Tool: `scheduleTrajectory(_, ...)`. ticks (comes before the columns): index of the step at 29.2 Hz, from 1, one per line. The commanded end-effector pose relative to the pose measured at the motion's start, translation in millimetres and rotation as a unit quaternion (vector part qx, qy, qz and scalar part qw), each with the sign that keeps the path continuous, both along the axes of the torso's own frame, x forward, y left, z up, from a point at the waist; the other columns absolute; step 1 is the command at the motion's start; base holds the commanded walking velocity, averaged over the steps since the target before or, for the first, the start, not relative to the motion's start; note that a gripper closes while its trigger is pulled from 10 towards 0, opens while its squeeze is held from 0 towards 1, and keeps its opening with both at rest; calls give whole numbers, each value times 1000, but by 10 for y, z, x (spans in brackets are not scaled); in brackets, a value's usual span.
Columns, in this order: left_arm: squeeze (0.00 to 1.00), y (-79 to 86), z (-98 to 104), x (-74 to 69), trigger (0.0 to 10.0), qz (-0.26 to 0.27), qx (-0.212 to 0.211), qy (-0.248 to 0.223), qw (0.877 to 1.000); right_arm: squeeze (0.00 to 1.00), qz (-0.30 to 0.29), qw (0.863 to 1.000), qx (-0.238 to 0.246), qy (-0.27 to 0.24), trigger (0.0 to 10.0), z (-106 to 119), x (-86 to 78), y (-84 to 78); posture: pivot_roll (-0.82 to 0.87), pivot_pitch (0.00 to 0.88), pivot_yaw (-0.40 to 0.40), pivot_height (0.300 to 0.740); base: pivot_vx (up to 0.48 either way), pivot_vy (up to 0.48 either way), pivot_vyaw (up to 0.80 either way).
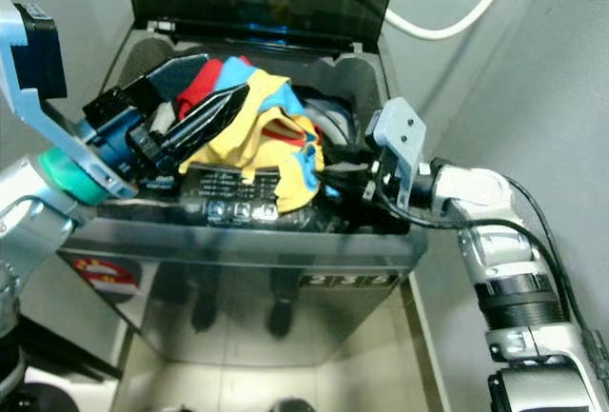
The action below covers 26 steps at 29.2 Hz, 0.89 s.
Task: Clothes washing
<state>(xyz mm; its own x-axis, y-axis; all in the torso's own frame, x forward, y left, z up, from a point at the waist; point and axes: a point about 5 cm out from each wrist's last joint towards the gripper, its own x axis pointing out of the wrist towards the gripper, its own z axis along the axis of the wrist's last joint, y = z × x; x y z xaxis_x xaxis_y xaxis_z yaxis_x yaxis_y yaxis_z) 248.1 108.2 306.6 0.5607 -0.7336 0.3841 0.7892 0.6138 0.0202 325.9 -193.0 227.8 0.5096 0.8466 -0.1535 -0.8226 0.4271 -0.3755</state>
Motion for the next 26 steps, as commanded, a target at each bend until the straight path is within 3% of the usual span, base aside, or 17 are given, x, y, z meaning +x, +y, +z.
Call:
scheduleTrajectory(1, 0, -21, 15, -21, 10000, -11, 2, -6, 1000, 0, 16, 1000, -14, 13, 10000, -50, -38, 28, -32, 0, 4, 740, 0, 0, 0)
scheduleTrajectory(7, 0, -20, 14, -24, 10000, -10, 2, -7, 1000, 0, 29, 999, -12, 14, 10000, -56, -37, 98, -25, 0, 2, 740, 0, 0, 0)
scheduleTrajectory(16, 0, -20, 17, -28, 10000, -7, 1, -7, 1000, 0, 56, 998, -33, 20, 10000, -187, -19, 332, -22, 0, 0, 740, 0, 0, 0)
scheduleTrajectory(25, 0, -19, 18, -28, 10000, -5, 0, -7, 1000, 0, 47, 996, -74, 14, 10000, -280, 16, 369, -15, 0, -4, 740, 0, 0, 0)
scheduleTrajectory(26, 0, -19, 18, -28, 10000, -5, 0, -7, 1000, 0, 44, 996, -80, 14, 4863, -292, 25, 370, -17, 0, -7, 740, 0, 0, 0)
